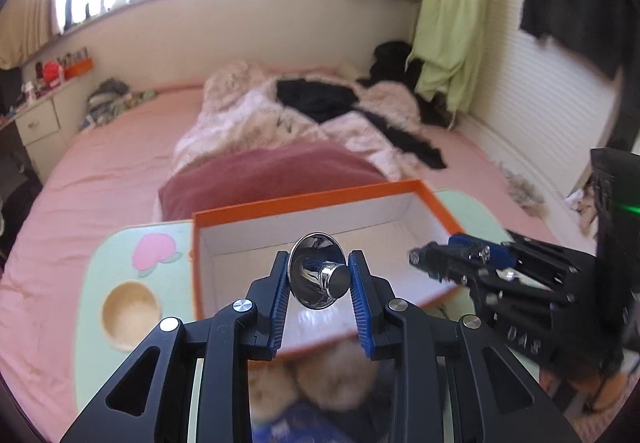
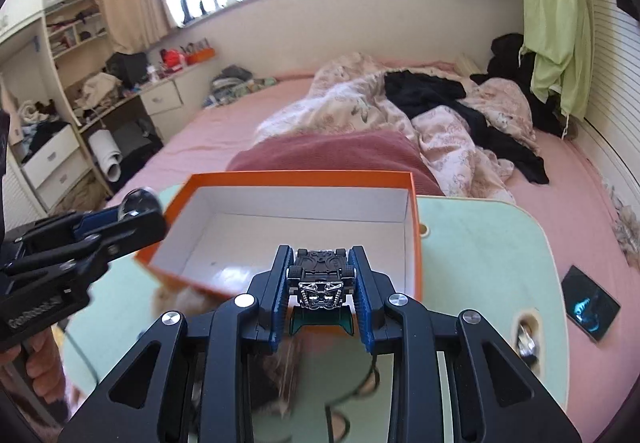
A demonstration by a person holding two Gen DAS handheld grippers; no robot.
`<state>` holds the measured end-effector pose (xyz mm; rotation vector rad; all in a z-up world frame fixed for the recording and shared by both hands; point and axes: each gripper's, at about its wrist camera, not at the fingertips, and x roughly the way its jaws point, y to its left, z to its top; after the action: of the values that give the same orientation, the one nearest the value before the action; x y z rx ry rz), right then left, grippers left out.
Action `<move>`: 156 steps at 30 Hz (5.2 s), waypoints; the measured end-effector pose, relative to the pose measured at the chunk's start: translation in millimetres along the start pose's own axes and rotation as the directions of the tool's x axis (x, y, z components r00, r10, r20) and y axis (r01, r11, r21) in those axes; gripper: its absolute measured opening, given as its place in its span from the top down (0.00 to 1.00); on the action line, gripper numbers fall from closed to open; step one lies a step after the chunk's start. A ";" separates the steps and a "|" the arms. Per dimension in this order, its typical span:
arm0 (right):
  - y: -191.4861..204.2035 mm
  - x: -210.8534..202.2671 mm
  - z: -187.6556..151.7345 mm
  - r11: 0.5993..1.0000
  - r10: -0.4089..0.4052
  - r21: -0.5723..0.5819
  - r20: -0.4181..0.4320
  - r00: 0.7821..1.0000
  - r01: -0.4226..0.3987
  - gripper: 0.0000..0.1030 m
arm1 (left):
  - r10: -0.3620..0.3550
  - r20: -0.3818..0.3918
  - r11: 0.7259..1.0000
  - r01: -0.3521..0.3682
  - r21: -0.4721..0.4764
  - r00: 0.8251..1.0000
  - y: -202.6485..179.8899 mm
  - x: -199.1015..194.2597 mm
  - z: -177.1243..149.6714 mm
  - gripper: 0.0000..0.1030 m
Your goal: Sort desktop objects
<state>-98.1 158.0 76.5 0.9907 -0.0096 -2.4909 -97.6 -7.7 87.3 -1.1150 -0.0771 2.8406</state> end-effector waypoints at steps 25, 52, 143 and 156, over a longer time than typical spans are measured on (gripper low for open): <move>14.9 -52.1 -132.4 0.985 -0.053 -0.171 -0.150 0.987 0.027 0.35 | 0.126 -0.070 0.989 -0.119 0.090 0.990 -10.2 -55.9 -163.8 0.03; 5.1 -39.3 -150.3 0.978 -0.033 -0.207 -0.140 0.990 0.004 0.00 | 0.085 -0.156 0.994 -0.074 0.076 0.984 -5.5 -38.6 -169.7 0.00; 22.0 4.9 -67.3 0.973 0.220 -0.054 -0.086 0.972 -0.225 0.60 | 0.085 -0.153 0.994 -0.074 0.076 0.985 -6.3 -41.9 -173.2 0.00; -24.8 -64.5 -111.4 0.998 0.060 0.000 -0.061 0.996 -0.060 0.61 | 0.085 -0.153 0.994 -0.074 0.075 0.985 -6.0 -42.3 -174.3 0.00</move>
<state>5.5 224.7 31.5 1.0496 -0.0177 -2.4054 52.2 -3.5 -11.3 -1.3489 0.0778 2.7881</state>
